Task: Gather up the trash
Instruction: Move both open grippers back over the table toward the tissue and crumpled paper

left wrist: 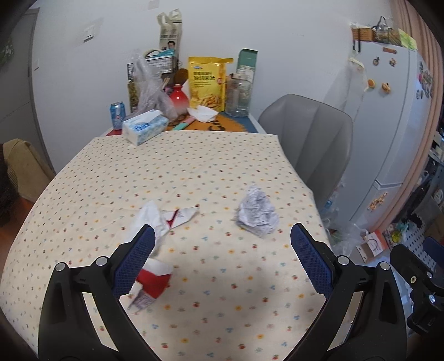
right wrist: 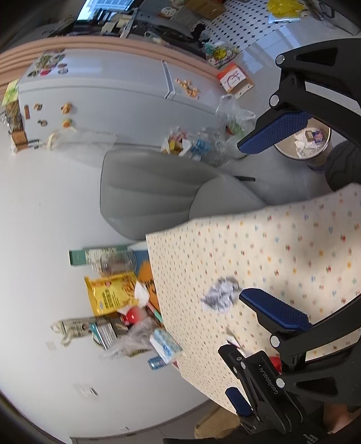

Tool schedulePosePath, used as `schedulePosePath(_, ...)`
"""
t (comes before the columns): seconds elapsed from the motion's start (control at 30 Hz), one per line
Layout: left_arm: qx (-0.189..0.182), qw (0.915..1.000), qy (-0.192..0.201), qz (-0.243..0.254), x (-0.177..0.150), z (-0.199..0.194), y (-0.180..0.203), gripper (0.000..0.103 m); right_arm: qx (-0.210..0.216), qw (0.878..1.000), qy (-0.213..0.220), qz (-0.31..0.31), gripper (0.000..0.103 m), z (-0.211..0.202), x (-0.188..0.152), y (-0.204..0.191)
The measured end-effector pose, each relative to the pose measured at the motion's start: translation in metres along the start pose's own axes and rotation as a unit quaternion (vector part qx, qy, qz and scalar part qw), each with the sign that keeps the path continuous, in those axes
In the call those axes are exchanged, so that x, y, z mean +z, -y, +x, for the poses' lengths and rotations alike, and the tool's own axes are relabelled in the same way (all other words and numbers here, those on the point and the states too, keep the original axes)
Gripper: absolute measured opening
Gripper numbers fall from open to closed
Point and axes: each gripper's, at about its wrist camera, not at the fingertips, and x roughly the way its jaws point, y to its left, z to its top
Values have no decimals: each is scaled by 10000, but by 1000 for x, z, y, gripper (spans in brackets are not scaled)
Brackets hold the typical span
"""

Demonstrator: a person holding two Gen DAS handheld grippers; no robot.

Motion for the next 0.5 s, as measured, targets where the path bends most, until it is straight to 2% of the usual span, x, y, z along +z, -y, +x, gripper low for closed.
schedulePosePath(0.5, 441, 9983, -98, -370, -10, 1, -63, 97, 540, 9972, -107, -504, 95, 8, -8, -73)
